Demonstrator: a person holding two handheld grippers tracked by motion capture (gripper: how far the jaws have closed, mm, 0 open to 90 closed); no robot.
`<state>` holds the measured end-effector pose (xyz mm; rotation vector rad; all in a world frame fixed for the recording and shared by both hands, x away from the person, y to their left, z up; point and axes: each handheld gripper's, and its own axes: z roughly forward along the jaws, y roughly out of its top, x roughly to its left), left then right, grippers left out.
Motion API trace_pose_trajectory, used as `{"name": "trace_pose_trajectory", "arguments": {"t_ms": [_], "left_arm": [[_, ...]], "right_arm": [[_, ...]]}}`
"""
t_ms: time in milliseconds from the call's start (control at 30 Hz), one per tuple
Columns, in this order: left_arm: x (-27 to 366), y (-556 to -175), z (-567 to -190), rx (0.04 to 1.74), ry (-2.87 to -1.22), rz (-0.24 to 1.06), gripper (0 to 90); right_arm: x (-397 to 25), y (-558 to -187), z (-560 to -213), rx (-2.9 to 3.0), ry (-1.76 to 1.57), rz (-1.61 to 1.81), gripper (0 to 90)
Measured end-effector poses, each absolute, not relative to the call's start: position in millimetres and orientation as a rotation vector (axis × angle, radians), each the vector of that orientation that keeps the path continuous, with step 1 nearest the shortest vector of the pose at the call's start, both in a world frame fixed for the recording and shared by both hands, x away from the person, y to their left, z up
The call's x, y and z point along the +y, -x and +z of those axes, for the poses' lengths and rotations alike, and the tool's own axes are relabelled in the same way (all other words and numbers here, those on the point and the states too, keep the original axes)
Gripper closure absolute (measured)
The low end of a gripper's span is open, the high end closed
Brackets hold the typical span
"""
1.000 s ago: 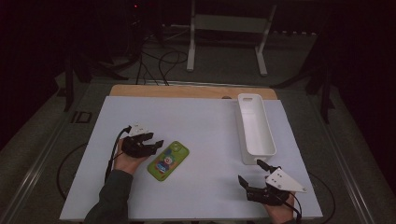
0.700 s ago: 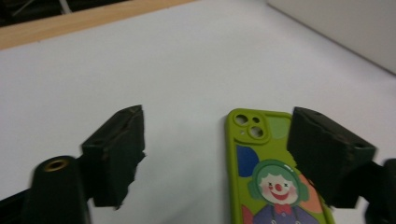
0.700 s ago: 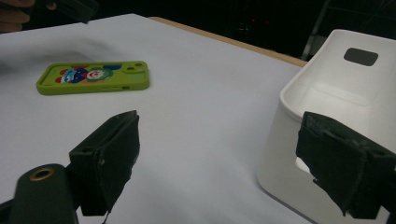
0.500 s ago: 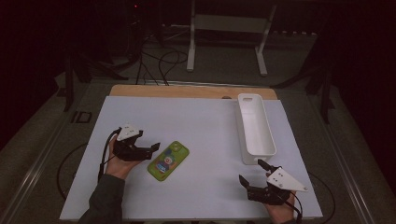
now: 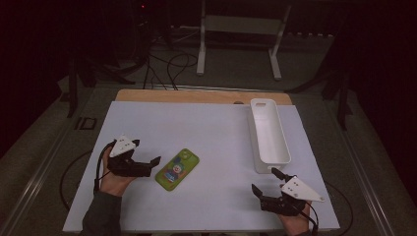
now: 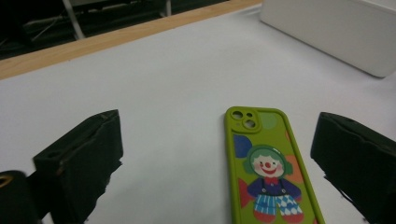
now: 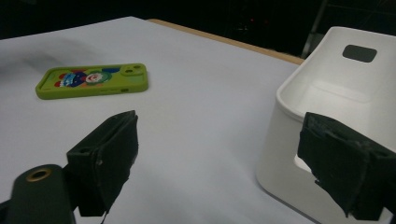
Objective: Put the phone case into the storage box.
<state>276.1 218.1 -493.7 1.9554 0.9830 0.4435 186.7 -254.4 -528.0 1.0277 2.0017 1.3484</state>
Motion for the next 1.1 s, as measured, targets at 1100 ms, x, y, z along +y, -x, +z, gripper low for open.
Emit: {"name": "trace_pose_trajectory", "arguments": {"t_ms": [1100], "left_arm": [[258.9, -209.4, -509.9, 0.918, -1.836, 0.532, 0.0]], "right_arm": [[-254.8, -190.5, -530.7, 1.968, -1.045, 1.402, 9.4]]}}
